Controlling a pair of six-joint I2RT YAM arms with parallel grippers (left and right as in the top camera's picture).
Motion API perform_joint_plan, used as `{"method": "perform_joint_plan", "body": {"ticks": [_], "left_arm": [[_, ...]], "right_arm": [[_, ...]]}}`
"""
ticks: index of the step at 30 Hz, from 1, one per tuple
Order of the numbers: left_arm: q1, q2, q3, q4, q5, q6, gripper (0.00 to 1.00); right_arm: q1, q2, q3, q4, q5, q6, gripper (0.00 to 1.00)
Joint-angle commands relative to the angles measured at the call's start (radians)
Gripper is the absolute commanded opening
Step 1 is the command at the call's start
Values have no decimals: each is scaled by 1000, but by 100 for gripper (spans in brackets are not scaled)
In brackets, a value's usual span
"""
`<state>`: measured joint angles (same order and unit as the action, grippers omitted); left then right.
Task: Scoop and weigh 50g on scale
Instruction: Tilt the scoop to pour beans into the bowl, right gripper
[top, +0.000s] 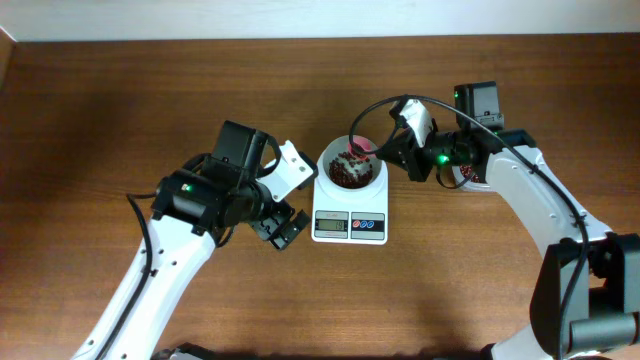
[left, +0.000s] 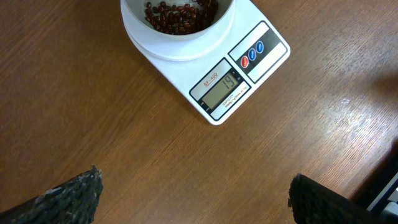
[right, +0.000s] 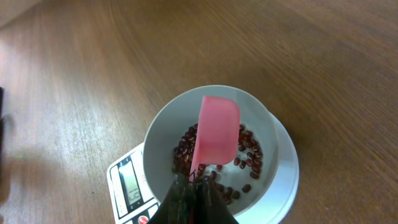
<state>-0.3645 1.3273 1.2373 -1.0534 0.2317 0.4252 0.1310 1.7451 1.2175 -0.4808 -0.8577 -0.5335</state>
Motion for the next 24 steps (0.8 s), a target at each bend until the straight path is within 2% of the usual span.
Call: {"method": "perform_joint_plan", "body": {"ticks": [1,3,4,6,9,12,15,17,19,22,24], "left_arm": [[-2,-19,-6,1,14,-9,99],[-2,-19,-6,1,14,-9,99],[-2,-19,-6,1,14,-9,99],[-2,-19,-6,1,14,-9,99],[-2,-19,-6,1,14,-9,99],[-2,-19,-6,1,14,-9,99],[-2,-19,-6,1,14,-9,99],[-2,-19,-6,1,14,-9,99],[-2,-19,-6,1,14,-9,99],[-2,-19,-6,1,14,-9,99],[-2,-19,-6,1,14,-9,99]], "right_arm": [[8,12,10,2,17,-21,4],[8,12,10,-14,-29,-25,4],[8,12,10,-12,7,-105,4],[9,12,10,-14,31,-117,4],[13,12,10,-25,-79,-119,4],[14,15,10,4,36,-135,4],[14,11,10,-39,-104,-153,4],[14,13,10,-21,-47,-204,4],[14,13,10,-13,30,-188,4],[14,12,10,-35,-72,-192,4],[14,14,10,0,42,-220,4]]}}
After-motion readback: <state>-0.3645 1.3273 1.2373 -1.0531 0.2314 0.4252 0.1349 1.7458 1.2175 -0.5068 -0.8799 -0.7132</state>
